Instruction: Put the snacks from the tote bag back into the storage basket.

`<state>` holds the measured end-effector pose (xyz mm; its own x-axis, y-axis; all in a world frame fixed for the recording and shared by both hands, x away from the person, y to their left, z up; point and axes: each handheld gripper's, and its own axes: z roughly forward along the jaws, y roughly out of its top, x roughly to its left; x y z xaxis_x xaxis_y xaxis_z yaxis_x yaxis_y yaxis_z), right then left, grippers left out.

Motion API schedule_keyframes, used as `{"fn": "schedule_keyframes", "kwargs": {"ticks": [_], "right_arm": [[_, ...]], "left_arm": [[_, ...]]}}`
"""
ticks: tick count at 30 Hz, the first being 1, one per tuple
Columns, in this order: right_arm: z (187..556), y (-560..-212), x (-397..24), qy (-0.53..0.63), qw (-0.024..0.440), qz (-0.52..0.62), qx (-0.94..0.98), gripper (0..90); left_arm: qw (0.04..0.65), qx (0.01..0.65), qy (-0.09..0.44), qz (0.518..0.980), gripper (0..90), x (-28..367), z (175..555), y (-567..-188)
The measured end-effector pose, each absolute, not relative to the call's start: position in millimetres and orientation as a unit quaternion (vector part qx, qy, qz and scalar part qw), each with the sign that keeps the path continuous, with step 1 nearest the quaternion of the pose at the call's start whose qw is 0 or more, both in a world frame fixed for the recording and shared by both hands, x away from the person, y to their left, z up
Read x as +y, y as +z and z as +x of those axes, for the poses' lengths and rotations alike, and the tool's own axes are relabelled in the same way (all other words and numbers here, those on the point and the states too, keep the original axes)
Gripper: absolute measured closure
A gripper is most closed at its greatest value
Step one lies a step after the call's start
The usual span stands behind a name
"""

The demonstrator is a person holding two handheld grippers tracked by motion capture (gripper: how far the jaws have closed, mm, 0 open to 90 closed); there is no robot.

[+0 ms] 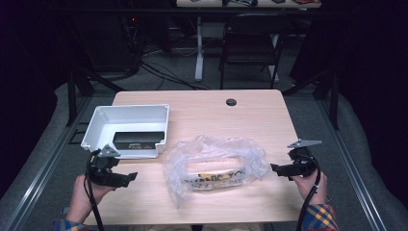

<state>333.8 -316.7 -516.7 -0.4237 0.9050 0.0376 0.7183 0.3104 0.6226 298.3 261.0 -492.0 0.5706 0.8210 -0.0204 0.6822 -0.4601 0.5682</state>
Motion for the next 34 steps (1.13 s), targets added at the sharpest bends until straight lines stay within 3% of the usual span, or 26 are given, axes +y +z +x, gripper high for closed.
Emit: {"fn": "schedule_keyframes", "kwargs": {"ticks": [12, 34], "right_arm": [[334, -517, -316, 0.286, 0.164, 0.511, 0.794, 9.1], [336, -522, -315, 0.280, 0.169, 0.510, 0.796, 9.0]], "left_arm": [[0.247, 0.462, 0.112, 0.844, 14.8, 266, 288, -527], [0.252, 0.490, 0.099, 0.829, 12.3, 285, 298, -549]]}}
